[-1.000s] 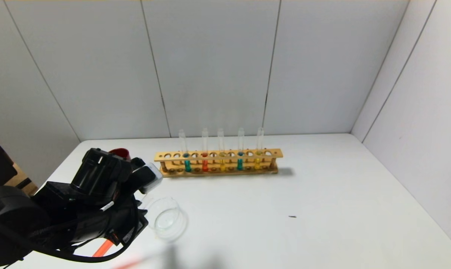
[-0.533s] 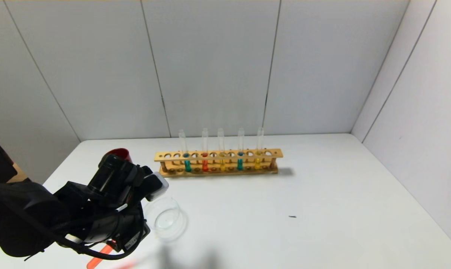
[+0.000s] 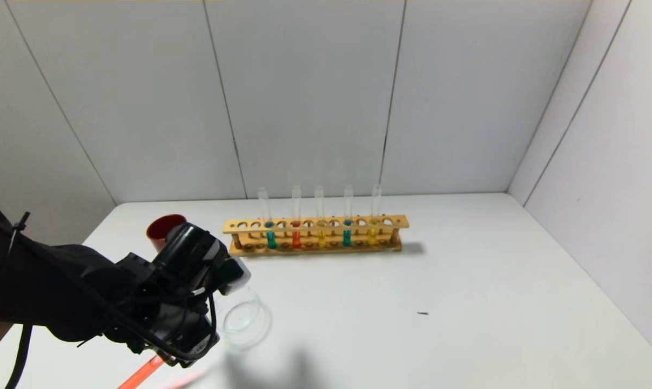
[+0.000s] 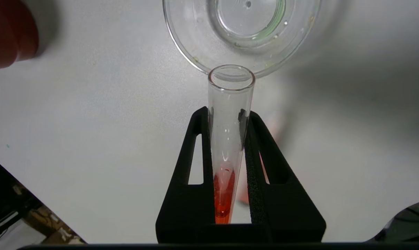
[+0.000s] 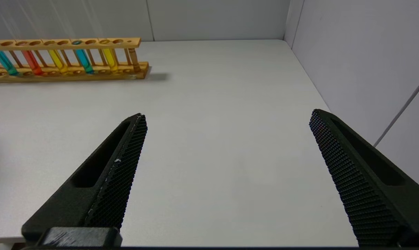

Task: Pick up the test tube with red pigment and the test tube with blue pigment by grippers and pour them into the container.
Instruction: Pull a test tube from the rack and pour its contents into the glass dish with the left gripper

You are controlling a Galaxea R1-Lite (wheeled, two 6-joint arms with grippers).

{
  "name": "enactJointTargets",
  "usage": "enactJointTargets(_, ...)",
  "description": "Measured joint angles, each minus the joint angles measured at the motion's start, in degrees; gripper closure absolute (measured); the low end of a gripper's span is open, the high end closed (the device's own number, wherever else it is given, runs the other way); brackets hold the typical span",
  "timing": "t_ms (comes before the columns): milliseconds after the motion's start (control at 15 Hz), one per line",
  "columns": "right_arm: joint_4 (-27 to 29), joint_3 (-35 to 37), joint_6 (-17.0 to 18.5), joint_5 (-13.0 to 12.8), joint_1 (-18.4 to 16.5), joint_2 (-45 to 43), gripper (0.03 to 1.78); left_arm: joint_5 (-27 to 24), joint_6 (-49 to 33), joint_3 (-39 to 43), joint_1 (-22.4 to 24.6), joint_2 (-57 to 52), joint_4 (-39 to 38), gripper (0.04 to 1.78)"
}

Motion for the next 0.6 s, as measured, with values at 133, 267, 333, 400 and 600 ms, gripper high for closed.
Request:
enactJointTargets(133,0.0,0.0,0.0,0.02,0.02,0.0,0.1,0.63,-0.02,-2.33,0.0,1.02,4.36,1.51)
enactJointTargets(267,0.02,0.0,0.0,0.02,0.02,0.0,0.1,1.16,-0.09,-4.3,-0.02,2.01,6.88,1.51)
enactJointTargets(333,0.0,0.0,-0.01,0.02,0.02,0.0,0.1,1.93,0.0,-5.11,-0.02,2.55,7.5,1.51)
enactJointTargets(400,0.0,0.0,0.0,0.02,0.02,0.0,0.1,2.27,0.02,-5.77,-0.02,3.1,7.67,1.51)
enactJointTargets(600,0.0,0.0,0.0,0.05,0.0,0.0,0.1,3.01,0.05,-8.02,-0.02,4.78,9.37,1.51)
